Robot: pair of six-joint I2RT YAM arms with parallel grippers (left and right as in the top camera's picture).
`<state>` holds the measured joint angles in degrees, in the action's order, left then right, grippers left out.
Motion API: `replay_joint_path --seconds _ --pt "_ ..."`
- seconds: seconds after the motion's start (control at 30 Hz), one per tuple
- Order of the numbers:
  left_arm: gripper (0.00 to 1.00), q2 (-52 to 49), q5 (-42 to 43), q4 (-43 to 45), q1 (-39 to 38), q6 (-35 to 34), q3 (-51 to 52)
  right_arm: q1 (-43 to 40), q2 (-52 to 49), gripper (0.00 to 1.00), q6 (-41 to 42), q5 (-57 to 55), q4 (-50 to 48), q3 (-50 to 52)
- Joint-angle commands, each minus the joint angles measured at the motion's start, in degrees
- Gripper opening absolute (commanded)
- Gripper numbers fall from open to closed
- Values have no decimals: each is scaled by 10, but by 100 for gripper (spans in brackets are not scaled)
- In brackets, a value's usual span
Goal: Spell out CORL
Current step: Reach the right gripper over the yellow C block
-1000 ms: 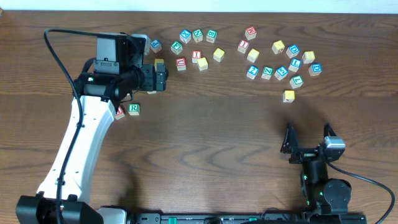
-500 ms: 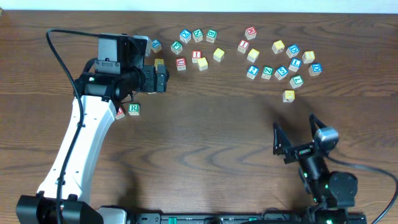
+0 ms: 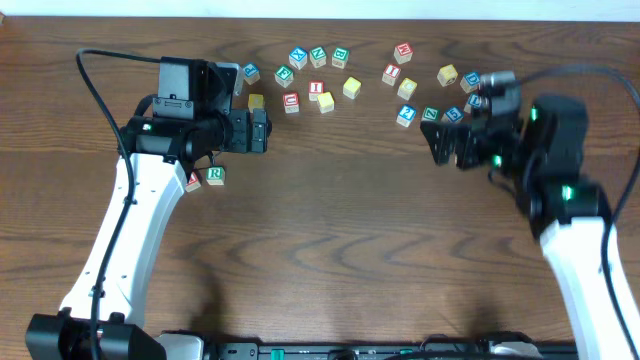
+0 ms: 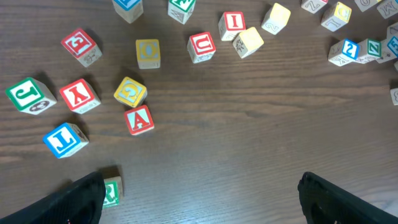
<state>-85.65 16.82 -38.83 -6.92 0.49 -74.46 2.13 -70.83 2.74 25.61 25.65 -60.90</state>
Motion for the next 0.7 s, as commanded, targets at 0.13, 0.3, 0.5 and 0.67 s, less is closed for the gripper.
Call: replay_joint_path --seconds 0.13,0.3,0.5,0.67 --pt "98 -4 5 9 -1 10 -14 2 -235 99 -42 -5 184 -306" --pt "98 -4 -9 38 -1 10 -14 31 -384 99 -61 -48 297 -499" --pt "98 -4 -149 40 -2 -36 -14 67 -555 99 -60 -137 411 -701" --pt "98 -11 -225 29 -2 -44 -14 76 -632 99 -56 -142 419 -744"
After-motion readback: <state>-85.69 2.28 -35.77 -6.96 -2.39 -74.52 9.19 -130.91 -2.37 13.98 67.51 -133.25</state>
